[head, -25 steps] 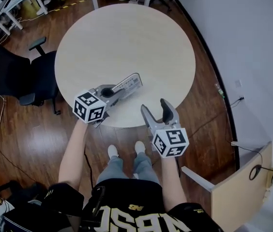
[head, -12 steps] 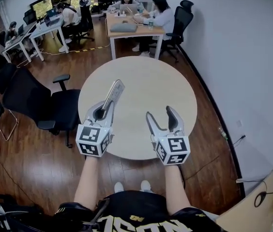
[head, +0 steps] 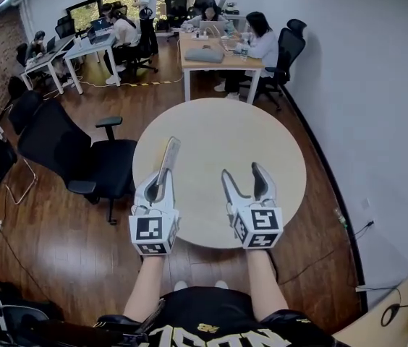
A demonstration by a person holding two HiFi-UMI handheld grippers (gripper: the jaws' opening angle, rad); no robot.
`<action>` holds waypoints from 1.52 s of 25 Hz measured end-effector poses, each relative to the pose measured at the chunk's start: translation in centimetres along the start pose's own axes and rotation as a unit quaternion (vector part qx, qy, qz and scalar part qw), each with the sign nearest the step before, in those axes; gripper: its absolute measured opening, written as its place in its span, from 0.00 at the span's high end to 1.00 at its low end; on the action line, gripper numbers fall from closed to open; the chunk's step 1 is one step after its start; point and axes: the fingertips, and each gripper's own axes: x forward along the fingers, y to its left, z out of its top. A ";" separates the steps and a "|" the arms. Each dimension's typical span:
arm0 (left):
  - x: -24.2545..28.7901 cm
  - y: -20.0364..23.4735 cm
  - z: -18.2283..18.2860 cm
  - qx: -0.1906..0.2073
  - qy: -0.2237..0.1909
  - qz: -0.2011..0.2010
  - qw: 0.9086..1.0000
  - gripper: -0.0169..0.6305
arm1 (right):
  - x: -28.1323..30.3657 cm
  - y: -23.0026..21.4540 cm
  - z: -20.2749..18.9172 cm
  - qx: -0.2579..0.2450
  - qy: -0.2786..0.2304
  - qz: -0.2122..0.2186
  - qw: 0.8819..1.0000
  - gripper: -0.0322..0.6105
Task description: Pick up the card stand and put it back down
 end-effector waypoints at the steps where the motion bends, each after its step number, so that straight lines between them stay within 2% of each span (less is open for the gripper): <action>1: 0.0 0.0 -0.1 0.000 0.001 0.002 1.000 0.95 | 0.1 -0.1 -0.1 0.000 0.002 0.002 1.000 0.44; 8: -0.3 0.7 1.4 0.005 -0.013 0.015 1.000 0.95 | 0.6 -0.2 0.1 -0.030 0.010 0.006 0.999 0.44; 11: -0.2 0.7 1.5 0.012 -0.014 0.015 1.000 0.95 | 0.7 -0.4 0.1 -0.026 0.009 0.004 1.000 0.44; 16: -0.4 -0.1 1.7 -0.004 -0.025 -0.022 0.999 0.95 | 0.6 -0.3 0.2 -0.022 0.010 0.007 1.000 0.44; 19: -0.6 -0.1 1.8 0.006 -0.028 -0.014 0.999 0.95 | 0.5 -0.4 -0.2 -0.018 0.014 0.005 1.000 0.44; 31: -0.9 -0.5 1.0 0.002 -0.014 -0.020 1.000 0.95 | -0.8 -0.5 -0.8 -0.010 0.022 -0.001 1.000 0.44; 38: -1.0 -1.3 0.0 -0.004 -0.003 -0.038 0.999 0.95 | -2.3 -0.8 -2.0 -0.004 0.033 -0.015 0.999 0.44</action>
